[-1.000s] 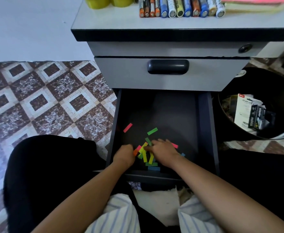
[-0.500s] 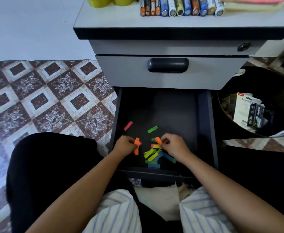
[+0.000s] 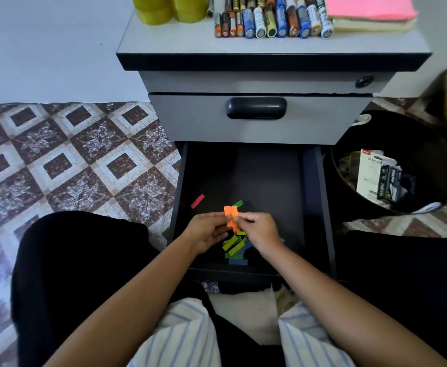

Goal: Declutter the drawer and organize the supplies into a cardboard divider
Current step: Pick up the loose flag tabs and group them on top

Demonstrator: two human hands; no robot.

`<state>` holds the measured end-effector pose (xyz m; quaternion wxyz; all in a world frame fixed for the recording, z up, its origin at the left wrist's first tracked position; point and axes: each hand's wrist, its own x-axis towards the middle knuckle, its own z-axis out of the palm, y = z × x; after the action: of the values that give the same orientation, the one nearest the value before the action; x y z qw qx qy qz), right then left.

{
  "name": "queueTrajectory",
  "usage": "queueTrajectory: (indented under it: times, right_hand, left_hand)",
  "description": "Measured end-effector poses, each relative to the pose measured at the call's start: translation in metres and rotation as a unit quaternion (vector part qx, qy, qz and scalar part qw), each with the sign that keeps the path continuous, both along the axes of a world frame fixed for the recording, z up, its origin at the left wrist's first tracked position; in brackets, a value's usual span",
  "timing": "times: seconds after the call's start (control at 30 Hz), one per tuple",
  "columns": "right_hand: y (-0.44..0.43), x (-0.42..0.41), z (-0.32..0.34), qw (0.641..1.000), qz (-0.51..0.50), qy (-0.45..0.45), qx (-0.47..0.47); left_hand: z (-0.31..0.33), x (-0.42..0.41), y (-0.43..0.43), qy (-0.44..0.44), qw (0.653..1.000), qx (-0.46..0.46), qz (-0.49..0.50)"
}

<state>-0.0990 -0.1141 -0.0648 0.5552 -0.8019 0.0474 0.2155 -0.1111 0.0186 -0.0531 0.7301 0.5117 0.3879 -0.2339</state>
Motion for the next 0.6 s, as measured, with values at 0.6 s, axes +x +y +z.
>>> queueTrajectory:
  times: [0.6]
  right_hand:
    - [-0.017,0.001,0.019,0.983,-0.049,0.134,0.111]
  left_hand:
    - [0.02,-0.003,-0.015,-0.074,0.987,0.043,-0.136]
